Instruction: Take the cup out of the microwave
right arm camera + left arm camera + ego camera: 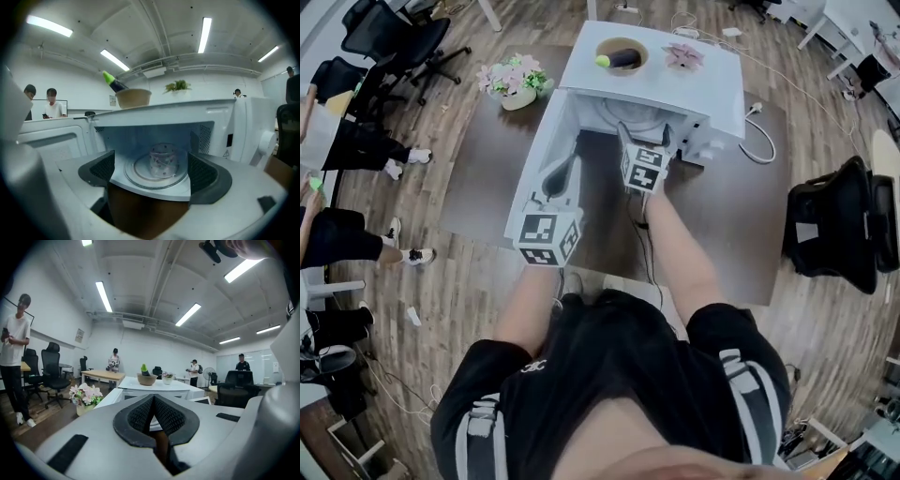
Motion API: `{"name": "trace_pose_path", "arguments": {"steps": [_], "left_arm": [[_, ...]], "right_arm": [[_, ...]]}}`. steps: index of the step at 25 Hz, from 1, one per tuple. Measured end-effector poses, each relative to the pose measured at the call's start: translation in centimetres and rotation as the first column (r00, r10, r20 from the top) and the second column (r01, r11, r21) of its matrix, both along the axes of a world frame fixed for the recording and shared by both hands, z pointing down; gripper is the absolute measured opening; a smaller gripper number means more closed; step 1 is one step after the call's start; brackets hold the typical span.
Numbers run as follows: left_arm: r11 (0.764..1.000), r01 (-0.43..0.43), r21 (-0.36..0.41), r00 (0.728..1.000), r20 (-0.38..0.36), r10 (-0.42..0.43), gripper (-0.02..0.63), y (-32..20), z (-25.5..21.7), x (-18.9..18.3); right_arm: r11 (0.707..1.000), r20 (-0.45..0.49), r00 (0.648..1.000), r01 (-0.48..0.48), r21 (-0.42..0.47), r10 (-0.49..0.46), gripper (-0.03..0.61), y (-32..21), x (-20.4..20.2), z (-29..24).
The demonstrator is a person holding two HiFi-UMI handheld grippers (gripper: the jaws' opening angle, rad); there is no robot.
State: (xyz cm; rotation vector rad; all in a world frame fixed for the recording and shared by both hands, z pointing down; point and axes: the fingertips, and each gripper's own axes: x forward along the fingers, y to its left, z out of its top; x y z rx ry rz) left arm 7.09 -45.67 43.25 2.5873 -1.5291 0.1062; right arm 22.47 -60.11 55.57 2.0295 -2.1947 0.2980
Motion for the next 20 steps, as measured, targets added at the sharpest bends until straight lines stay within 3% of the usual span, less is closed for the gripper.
{"name": "trace_pose_path", "arguments": {"steps": [9,20], "left_arm": [[0.999,0.02,-0.032,0.999,0.029,-0.019,0.002,-2.9,2.7,1.5],[0.996,0.05,-0.08,0.996,0.075,-0.044,0.002,-3.4,5.5,-0.4]], "right_arm": [[0.995,-0.007,1.0,-0.001,-0.096,0.0,0.468,-7.6,1.3,6.0],[0.985,-0.012,0.999,-0.036,-0.169,0.034,0.468,-12.9,2.5,8.0]]}}
